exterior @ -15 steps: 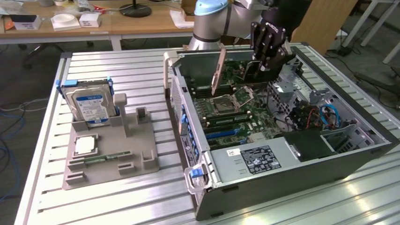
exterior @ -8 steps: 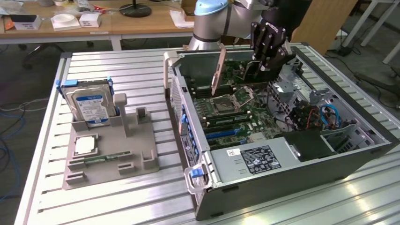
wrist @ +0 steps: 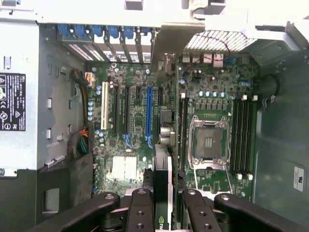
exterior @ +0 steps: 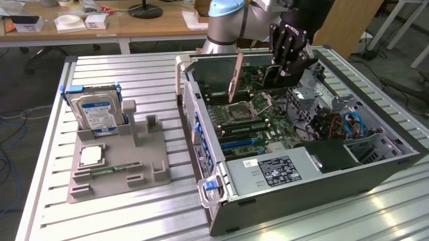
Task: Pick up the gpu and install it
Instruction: 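Insert the gpu into the slot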
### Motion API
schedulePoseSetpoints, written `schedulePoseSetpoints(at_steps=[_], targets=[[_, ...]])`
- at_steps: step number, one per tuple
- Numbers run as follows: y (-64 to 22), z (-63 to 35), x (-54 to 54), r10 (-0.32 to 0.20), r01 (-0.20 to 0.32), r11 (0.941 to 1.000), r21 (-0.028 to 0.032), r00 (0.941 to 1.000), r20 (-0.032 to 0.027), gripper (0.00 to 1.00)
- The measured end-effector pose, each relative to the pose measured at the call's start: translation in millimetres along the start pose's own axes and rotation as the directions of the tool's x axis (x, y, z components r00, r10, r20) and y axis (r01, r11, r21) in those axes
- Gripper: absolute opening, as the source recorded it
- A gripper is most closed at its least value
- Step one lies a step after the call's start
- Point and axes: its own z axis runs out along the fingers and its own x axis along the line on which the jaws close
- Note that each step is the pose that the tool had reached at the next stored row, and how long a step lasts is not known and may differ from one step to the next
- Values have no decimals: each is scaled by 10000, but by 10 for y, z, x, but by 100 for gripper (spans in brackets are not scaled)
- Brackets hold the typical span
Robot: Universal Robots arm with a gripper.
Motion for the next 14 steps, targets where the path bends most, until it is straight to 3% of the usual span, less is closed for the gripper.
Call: schedulePoseSetpoints(at_steps=[10,14], targets=[[0,-1,0,-41,41,10000,5,10000,-2,27],[1,-1,0,-43,43,9999,133,10000,-4,27]])
